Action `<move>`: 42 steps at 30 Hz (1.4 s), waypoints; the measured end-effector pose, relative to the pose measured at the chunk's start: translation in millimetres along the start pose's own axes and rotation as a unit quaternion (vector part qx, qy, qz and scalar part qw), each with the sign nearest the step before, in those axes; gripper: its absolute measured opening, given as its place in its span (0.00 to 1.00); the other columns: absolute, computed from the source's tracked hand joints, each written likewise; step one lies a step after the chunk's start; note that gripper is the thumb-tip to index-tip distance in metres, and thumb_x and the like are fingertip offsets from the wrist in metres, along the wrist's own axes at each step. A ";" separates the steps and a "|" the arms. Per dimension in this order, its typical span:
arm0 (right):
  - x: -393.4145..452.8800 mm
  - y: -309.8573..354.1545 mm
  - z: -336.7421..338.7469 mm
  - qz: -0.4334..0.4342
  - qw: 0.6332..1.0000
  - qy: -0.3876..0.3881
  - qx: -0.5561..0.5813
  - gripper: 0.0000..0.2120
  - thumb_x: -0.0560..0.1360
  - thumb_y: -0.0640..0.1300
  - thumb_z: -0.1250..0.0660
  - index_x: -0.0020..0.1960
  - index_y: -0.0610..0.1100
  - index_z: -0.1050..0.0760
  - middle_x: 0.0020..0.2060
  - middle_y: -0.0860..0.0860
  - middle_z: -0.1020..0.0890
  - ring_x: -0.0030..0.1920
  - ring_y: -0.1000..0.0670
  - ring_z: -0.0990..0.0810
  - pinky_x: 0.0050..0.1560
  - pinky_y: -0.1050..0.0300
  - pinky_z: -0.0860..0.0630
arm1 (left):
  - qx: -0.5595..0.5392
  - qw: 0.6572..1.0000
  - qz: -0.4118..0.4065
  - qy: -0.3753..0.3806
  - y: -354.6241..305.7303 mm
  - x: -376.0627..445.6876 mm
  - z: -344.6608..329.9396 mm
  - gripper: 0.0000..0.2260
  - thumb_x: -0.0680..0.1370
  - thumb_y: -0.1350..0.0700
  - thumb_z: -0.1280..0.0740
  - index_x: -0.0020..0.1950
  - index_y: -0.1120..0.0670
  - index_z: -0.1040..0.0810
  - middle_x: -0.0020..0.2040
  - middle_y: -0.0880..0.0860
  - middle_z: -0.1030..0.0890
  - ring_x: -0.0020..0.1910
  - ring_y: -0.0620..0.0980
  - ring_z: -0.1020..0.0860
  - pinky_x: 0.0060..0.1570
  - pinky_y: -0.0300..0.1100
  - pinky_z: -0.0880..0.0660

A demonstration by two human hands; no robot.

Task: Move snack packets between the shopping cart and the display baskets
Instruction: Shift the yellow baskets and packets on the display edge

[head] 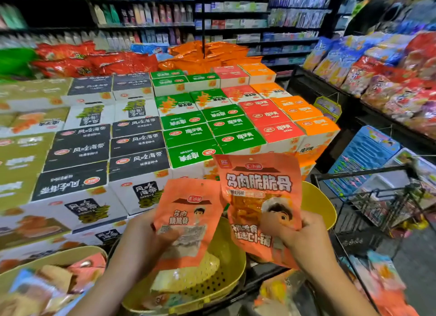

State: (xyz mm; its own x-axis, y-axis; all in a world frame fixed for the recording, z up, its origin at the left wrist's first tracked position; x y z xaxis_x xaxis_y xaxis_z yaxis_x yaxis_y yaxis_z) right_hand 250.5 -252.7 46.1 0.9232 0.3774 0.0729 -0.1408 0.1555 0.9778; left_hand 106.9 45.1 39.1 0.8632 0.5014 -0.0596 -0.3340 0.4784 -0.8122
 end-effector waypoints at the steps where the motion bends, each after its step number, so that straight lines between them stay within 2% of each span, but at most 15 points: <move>1: -0.3 4.0 6.0 0.010 1.000 -0.010 -0.012 0.11 0.70 0.37 0.20 0.43 0.52 0.13 0.37 0.56 0.12 0.39 0.60 0.15 0.38 0.62 0.19 | -0.015 1.000 -0.010 -0.004 -11.9 0.1 2.7 0.19 0.71 0.55 0.20 0.53 0.32 0.18 0.44 0.35 0.14 0.42 0.36 0.16 0.48 0.50 0.19; 5: -9.0 9.7 47.2 0.021 0.995 -0.089 -0.044 0.06 0.71 0.41 0.18 0.44 0.47 0.13 0.39 0.44 0.12 0.43 0.45 0.12 0.46 0.40 0.16 | -0.032 0.996 -0.082 0.006 -62.1 7.0 -7.6 0.16 0.71 0.49 0.21 0.55 0.34 0.19 0.46 0.35 0.14 0.44 0.36 0.16 0.47 0.49 0.18; 7: -17.7 9.0 73.6 0.010 0.987 -0.144 -0.064 0.09 0.68 0.46 0.16 0.39 0.45 0.15 0.34 0.43 0.14 0.36 0.45 0.13 0.39 0.46 0.18 | -0.054 0.990 -0.129 0.026 -89.1 11.0 -26.3 0.17 0.72 0.55 0.20 0.55 0.37 0.18 0.47 0.34 0.14 0.46 0.33 0.16 0.45 0.43 0.18; 10: -37.9 7.7 115.1 0.005 0.977 -0.202 -0.067 0.12 0.68 0.43 0.16 0.34 0.43 0.19 0.25 0.47 0.21 0.28 0.57 0.23 0.30 0.65 0.29 | -0.057 0.983 -0.169 0.046 -129.0 12.8 -65.5 0.17 0.73 0.56 0.21 0.54 0.36 0.18 0.47 0.31 0.15 0.46 0.29 0.18 0.41 0.34 0.22; 13: -62.4 -3.8 161.5 -0.031 0.963 -0.257 -0.081 0.14 0.68 0.42 0.16 0.35 0.43 0.21 0.24 0.47 0.23 0.26 0.56 0.24 0.29 0.63 0.30 | -0.069 0.976 -0.185 0.096 -162.0 17.7 -113.0 0.18 0.73 0.52 0.21 0.57 0.34 0.20 0.49 0.32 0.15 0.46 0.32 0.17 0.47 0.43 0.21; 16: -93.8 -22.3 209.1 -0.087 0.945 -0.304 -0.088 0.09 0.67 0.45 0.15 0.37 0.51 0.15 0.28 0.51 0.16 0.31 0.53 0.17 0.35 0.52 0.24 | -0.060 0.965 -0.210 0.145 -194.4 18.5 -168.3 0.19 0.73 0.52 0.20 0.57 0.34 0.20 0.48 0.31 0.16 0.46 0.31 0.18 0.45 0.42 0.23; 19: -124.9 -41.5 257.3 -0.103 0.929 -0.346 -0.082 0.14 0.67 0.43 0.15 0.39 0.60 0.15 0.31 0.52 0.14 0.30 0.60 0.18 0.33 0.59 0.24 | -0.043 0.956 -0.228 0.181 -226.2 13.8 -231.9 0.19 0.72 0.52 0.21 0.56 0.33 0.21 0.47 0.31 0.16 0.44 0.31 0.18 0.43 0.44 0.23; 23: -158.7 -75.5 333.3 -0.141 0.909 -0.387 -0.061 0.13 0.67 0.40 0.16 0.32 0.52 0.17 0.26 0.60 0.17 0.28 0.65 0.21 0.27 0.74 0.30 | -0.050 0.942 -0.225 0.243 -264.8 3.9 -325.3 0.18 0.72 0.56 0.21 0.54 0.36 0.19 0.46 0.34 0.14 0.44 0.33 0.17 0.45 0.38 0.20; 25: -176.2 -98.0 374.7 -0.169 0.899 -0.401 -0.052 0.14 0.68 0.39 0.16 0.30 0.52 0.18 0.26 0.60 0.17 0.27 0.65 0.20 0.25 0.74 0.31 | -0.037 0.936 -0.224 0.268 -281.6 -2.3 -373.9 0.18 0.73 0.59 0.21 0.54 0.38 0.17 0.46 0.35 0.14 0.45 0.33 0.16 0.42 0.28 0.23; 27: -190.1 -118.2 411.1 -0.182 0.888 -0.419 -0.049 0.12 0.69 0.40 0.17 0.33 0.52 0.15 0.29 0.57 0.15 0.30 0.62 0.17 0.26 0.71 0.28 | -0.018 0.932 -0.206 0.297 -291.3 -3.6 -417.6 0.13 0.73 0.59 0.21 0.53 0.45 0.16 0.46 0.37 0.13 0.45 0.34 0.16 0.45 0.31 0.21; 30: -212.2 -154.4 467.5 -0.229 0.875 -0.419 -0.078 0.09 0.72 0.46 0.19 0.41 0.42 0.15 0.34 0.48 0.13 0.35 0.53 0.14 0.34 0.54 0.21 | 0.026 0.927 -0.185 0.326 -306.3 -5.4 -488.7 0.12 0.72 0.56 0.20 0.47 0.43 0.19 0.41 0.31 0.16 0.40 0.30 0.18 0.39 0.32 0.23; 33: -231.5 -190.9 508.9 -0.269 0.858 -0.429 -0.084 0.10 0.73 0.41 0.20 0.43 0.36 0.18 0.34 0.43 0.15 0.31 0.57 0.18 0.31 0.63 0.25 | 0.073 0.916 -0.191 0.346 -312.7 -9.9 -548.0 0.11 0.72 0.55 0.20 0.44 0.42 0.20 0.39 0.37 0.16 0.38 0.35 0.18 0.35 0.36 0.24; 37: -248.2 -231.6 531.2 -0.318 0.831 -0.455 -0.034 0.07 0.73 0.38 0.20 0.43 0.49 0.14 0.35 0.59 0.12 0.35 0.60 0.14 0.31 0.71 0.24 | 0.120 0.894 -0.172 0.395 -310.6 -15.6 -612.0 0.10 0.72 0.51 0.22 0.44 0.38 0.22 0.36 0.36 0.19 0.32 0.37 0.21 0.28 0.40 0.30; 40: -259.9 -267.1 526.8 -0.369 0.787 -0.494 0.021 0.07 0.72 0.39 0.19 0.41 0.50 0.13 0.34 0.54 0.12 0.33 0.52 0.13 0.27 0.65 0.24 | 0.137 0.877 -0.142 0.438 -302.7 -15.3 -658.8 0.08 0.73 0.52 0.22 0.48 0.45 0.18 0.37 0.41 0.16 0.34 0.40 0.18 0.30 0.38 0.25; 42: -266.2 -295.5 513.9 -0.407 0.746 -0.522 0.065 0.07 0.71 0.41 0.19 0.43 0.52 0.13 0.35 0.51 0.12 0.34 0.50 0.13 0.31 0.57 0.20 | 0.142 0.869 -0.119 0.458 -295.4 -14.6 -688.2 0.08 0.73 0.55 0.21 0.47 0.47 0.17 0.37 0.41 0.15 0.37 0.39 0.17 0.30 0.29 0.26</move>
State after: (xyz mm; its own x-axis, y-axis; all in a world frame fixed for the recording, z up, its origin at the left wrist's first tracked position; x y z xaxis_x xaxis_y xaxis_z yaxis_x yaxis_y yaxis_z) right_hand 230.2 -868.2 -161.1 0.4683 -0.7223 -0.5089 0.5926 -0.1705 0.7873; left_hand 453.6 -599.6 -119.6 0.8169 -0.3588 -0.4517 -0.0720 0.7135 -0.6970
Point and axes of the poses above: each hand's wrist, its own x-axis towards the middle knuckle, its own z-axis out of the back of the hand, y = z × x, the point moved 1 cm from there along x, towards the middle knuckle
